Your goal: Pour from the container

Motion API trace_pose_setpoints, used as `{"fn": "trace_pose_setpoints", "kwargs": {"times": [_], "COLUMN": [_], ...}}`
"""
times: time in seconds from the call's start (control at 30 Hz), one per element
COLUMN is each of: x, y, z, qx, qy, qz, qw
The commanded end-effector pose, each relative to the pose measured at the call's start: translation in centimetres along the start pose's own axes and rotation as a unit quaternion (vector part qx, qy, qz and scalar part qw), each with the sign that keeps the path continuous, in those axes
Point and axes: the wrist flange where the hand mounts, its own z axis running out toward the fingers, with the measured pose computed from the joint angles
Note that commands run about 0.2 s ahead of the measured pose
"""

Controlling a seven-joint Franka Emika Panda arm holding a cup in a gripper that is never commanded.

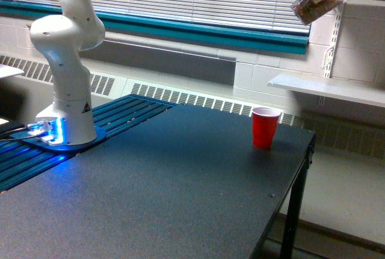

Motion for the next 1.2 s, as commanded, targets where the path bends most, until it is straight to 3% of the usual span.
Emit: {"fn": "trace_pose_setpoints", "kwargs": {"times": [0.03, 0.4, 0.67, 0.83, 1.2], "x": [-0.5, -2.3, -6.4, -9.4, -16.2], "y": [-1.3, -2.7, -3.3, -3.4, -2.6], "z": [-0.7, -1.3, -1.4, -1.5, -0.8], "qx": [0.008, 0.024, 0.036, 0.042, 0.049], "qy": [0.008, 0.013, -0.003, -0.014, -0.042], "qz": [-0.012, -0.034, -0.077, -0.107, -0.180], "qw": [0.9999, 0.9991, 0.9964, 0.9932, 0.9815]}}
